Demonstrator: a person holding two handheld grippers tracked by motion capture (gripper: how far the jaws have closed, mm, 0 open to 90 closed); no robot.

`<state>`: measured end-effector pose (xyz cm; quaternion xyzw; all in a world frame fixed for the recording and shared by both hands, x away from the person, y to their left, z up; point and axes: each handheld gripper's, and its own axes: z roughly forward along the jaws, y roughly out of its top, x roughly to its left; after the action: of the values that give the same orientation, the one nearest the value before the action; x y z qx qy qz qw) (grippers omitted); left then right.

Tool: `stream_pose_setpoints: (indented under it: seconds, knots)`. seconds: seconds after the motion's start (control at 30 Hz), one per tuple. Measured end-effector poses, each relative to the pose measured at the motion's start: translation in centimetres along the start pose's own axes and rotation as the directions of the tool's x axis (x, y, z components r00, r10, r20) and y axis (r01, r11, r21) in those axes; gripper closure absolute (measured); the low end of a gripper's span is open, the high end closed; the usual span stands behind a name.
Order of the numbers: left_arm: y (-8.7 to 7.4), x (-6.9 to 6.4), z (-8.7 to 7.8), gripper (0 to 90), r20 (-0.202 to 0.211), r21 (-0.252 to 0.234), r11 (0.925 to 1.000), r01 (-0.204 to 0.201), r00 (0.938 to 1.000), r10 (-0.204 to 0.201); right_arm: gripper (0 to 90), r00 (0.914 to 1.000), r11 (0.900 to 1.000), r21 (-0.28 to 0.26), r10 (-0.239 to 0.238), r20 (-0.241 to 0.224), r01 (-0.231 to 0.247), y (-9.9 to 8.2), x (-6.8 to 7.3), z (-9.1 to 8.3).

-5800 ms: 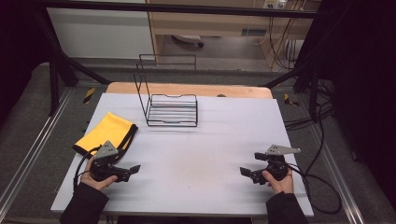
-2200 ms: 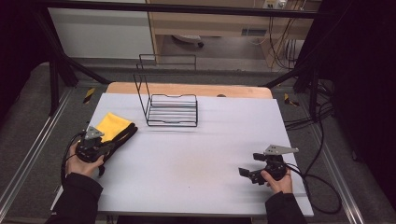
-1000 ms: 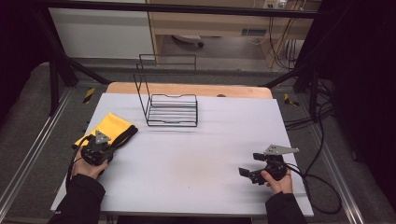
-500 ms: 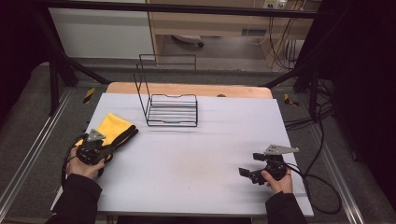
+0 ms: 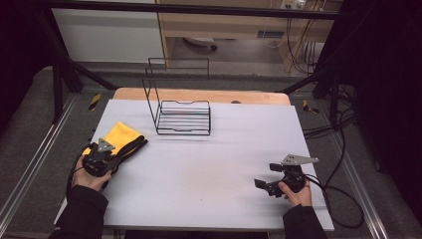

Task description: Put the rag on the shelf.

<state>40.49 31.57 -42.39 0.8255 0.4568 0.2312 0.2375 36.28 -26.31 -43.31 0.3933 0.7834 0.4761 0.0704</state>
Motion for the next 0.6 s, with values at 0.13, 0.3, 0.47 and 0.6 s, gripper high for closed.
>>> stream_pose_setpoints:
  seconds: [0.13,0.3,0.47,0.6]
  knots:
    - [1.0,-0.3,-0.1,66.8,-0.008,-0.043,0.9990,0.007,0.9999,-0.007,1.0,1.0000,1.0000,0.000,0.002,0.001,-0.002,0.0,0.0,0.0]
    - [3.2,-1.0,1.1,51.5,0.020,-0.091,0.9956,0.021,0.9996,-0.019,1.0,1.0000,1.0000,0.002,0.003,-0.001,-0.003,0.0,-0.1,0.1]
    - [5.6,-2.1,3.6,39.2,0.013,-0.083,0.9965,-0.007,0.9999,0.009,1.0,1.0000,1.0000,0.000,0.002,-0.002,-0.002,0.0,-0.1,0.1]
    - [6.6,-2.5,5.3,39.5,-0.003,-0.063,0.9979,-0.012,0.9999,0.011,1.0,1.0000,1.0000,-0.001,0.002,-0.005,-0.002,0.0,0.0,0.1]
